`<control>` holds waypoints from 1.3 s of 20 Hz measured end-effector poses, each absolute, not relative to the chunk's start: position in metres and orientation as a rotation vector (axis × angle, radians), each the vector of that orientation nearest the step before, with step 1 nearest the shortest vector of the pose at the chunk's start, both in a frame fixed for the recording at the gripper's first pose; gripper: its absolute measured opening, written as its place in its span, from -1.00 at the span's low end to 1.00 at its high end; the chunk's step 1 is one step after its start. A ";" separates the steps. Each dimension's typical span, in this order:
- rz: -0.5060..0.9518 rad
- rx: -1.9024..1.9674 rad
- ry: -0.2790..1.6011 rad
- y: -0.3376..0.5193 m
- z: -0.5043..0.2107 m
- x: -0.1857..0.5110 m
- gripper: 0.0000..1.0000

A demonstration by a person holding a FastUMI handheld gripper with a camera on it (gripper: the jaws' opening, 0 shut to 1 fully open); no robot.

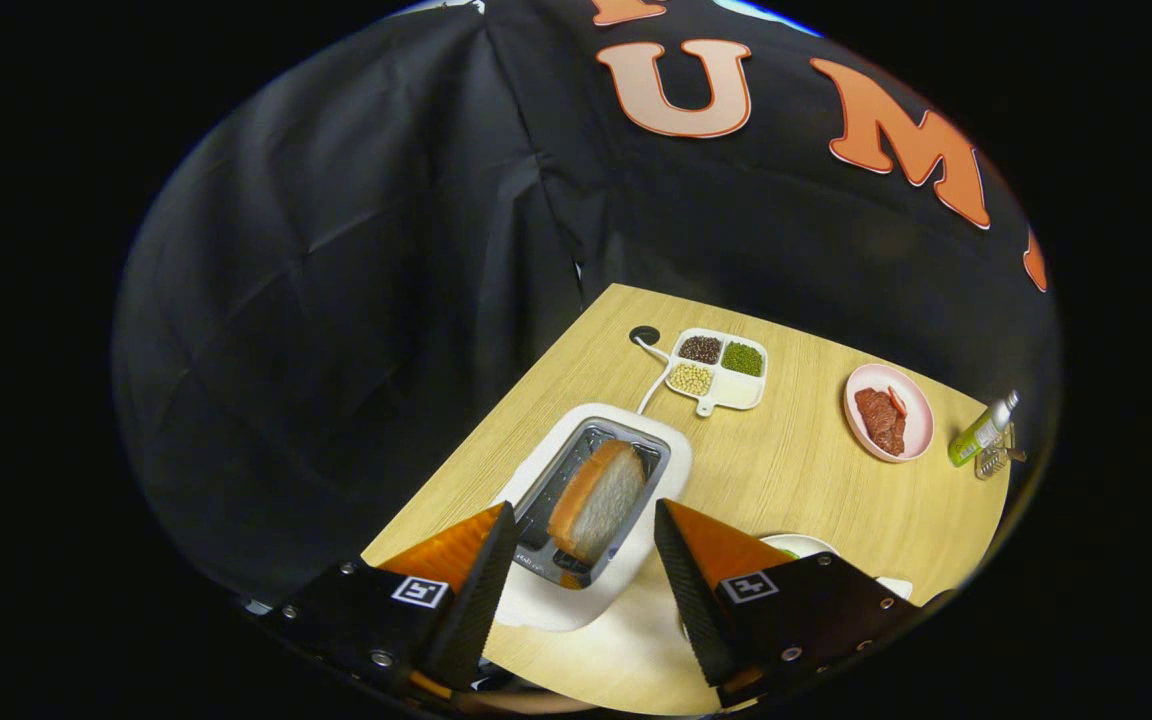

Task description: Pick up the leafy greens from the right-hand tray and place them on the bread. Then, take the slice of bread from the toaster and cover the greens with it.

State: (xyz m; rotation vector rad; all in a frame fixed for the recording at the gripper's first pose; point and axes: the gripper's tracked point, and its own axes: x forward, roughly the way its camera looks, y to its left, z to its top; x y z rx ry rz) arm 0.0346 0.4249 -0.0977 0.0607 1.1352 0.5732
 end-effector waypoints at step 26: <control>0.551 0.263 1.153 0.406 -0.104 0.063 -0.73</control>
